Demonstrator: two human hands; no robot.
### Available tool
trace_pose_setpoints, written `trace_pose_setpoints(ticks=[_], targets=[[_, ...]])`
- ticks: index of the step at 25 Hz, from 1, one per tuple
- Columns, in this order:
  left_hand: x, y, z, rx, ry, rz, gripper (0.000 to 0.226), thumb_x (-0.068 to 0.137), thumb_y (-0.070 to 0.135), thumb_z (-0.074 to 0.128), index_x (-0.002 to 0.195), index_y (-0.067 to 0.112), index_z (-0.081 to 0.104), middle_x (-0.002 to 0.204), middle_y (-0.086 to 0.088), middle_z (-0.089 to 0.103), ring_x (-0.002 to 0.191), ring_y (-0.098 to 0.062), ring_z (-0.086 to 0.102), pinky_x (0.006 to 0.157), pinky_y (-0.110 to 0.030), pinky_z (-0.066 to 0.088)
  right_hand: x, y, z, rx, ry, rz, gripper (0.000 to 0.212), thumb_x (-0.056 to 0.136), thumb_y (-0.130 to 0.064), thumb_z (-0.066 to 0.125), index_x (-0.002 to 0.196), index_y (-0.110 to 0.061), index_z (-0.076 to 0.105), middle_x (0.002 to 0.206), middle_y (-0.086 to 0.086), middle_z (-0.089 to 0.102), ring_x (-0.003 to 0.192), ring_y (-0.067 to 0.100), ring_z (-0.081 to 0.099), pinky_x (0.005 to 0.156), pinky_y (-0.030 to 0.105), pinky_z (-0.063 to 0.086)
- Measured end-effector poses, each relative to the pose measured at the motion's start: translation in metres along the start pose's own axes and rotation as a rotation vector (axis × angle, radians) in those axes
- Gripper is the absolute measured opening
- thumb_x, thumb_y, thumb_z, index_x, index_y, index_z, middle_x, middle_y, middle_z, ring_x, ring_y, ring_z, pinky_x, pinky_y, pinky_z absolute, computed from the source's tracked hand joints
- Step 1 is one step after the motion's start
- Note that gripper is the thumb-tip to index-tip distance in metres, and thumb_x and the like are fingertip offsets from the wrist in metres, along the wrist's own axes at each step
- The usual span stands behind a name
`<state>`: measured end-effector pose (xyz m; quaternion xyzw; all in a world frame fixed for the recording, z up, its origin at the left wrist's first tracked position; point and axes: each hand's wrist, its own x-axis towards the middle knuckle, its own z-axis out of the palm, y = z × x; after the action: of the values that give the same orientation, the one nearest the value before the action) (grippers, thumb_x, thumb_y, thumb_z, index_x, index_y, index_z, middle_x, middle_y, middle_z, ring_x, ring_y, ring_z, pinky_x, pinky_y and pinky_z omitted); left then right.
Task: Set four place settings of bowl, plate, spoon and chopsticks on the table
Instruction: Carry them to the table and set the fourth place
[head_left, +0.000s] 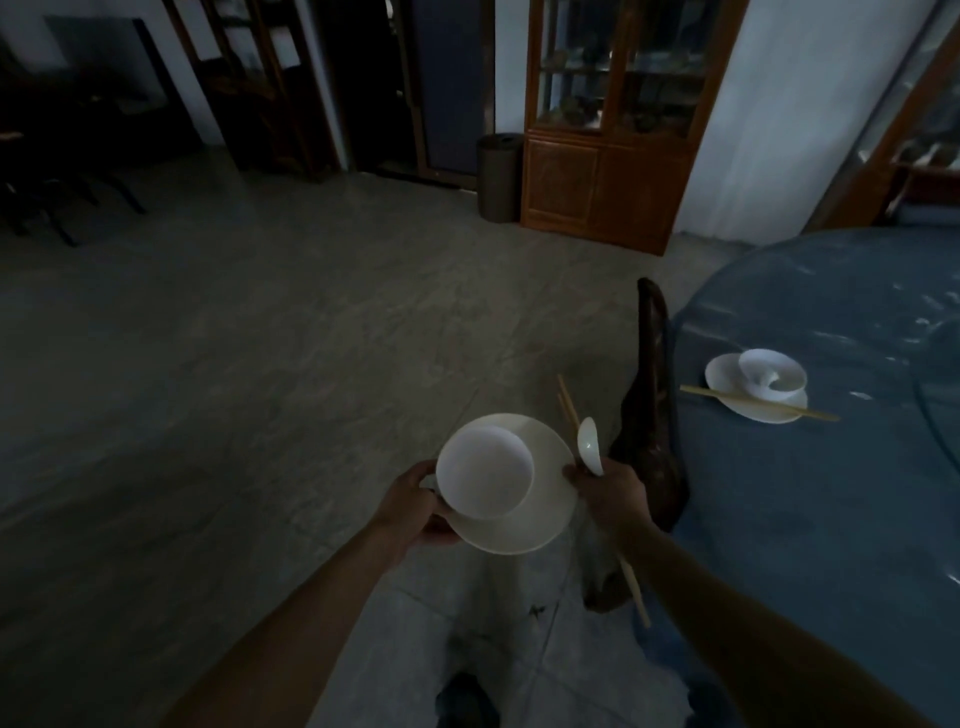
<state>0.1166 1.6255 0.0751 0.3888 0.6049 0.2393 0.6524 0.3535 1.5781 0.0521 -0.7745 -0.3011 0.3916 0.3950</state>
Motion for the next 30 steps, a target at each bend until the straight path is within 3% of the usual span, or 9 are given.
trace_pose_setpoints(ticks=[6,9,14,20,25,30], targets=[[0.101,0.086,-0.031,0.043,-0.037,0.015,0.059,0.079,-0.016,0.047,0.121,0.023,0.054,0.111,-0.019,0.066,0.083,-0.033,0.068,0.056,-0.037,0.061,0.098,-0.067,0.054,0.029,0.055,0.053,0.036,0.087,-0.028,0.07,0.115,-0.006,0.068,0.089,0.006,0.066,0.081,0.021,0.064,0.08,0.039,0.055],[0.15,0.121,-0.042,0.068,-0.038,0.007,0.059,0.08,-0.016,0.045,0.123,0.023,0.054,0.11,-0.019,0.066,0.08,-0.032,0.068,0.058,-0.039,0.062,0.137,-0.096,0.072,0.05,0.066,0.075,0.032,0.088,-0.026,0.069,0.113,-0.008,0.069,0.082,0.004,0.063,0.068,0.012,0.058,0.07,0.03,0.047],[0.23,0.18,-0.039,0.102,-0.058,0.026,0.062,0.078,-0.013,0.045,0.126,0.025,0.053,0.103,-0.013,0.069,0.082,-0.032,0.071,0.069,-0.045,0.062,0.212,-0.139,0.082,0.066,0.089,0.071,0.027,0.086,-0.028,0.071,0.106,-0.009,0.071,0.08,0.005,0.067,0.073,0.019,0.061,0.072,0.034,0.05],[0.325,0.253,-0.003,0.101,-0.074,0.058,0.058,0.08,-0.013,0.044,0.123,0.025,0.054,0.103,-0.01,0.066,0.078,-0.028,0.069,0.059,-0.038,0.061,0.329,-0.181,0.074,0.123,0.061,0.06,0.027,0.089,-0.029,0.067,0.112,-0.014,0.065,0.092,0.006,0.068,0.087,0.023,0.066,0.08,0.041,0.055],[0.402,0.321,0.045,0.126,-0.088,0.08,0.056,0.081,-0.012,0.046,0.121,0.027,0.056,0.102,-0.008,0.068,0.079,-0.029,0.071,0.061,-0.039,0.061,0.427,-0.217,0.046,0.122,0.029,0.05,0.021,0.09,-0.027,0.066,0.107,-0.014,0.065,0.097,0.006,0.07,0.091,0.02,0.067,0.086,0.042,0.056],[0.475,0.384,0.094,0.161,-0.14,0.099,0.055,0.083,-0.009,0.047,0.125,0.025,0.056,0.109,-0.01,0.068,0.088,-0.031,0.071,0.071,-0.044,0.062,0.505,-0.253,0.012,0.13,0.087,0.032,0.012,0.092,-0.026,0.064,0.101,-0.019,0.062,0.088,-0.001,0.066,0.082,0.012,0.063,0.067,0.027,0.049]])
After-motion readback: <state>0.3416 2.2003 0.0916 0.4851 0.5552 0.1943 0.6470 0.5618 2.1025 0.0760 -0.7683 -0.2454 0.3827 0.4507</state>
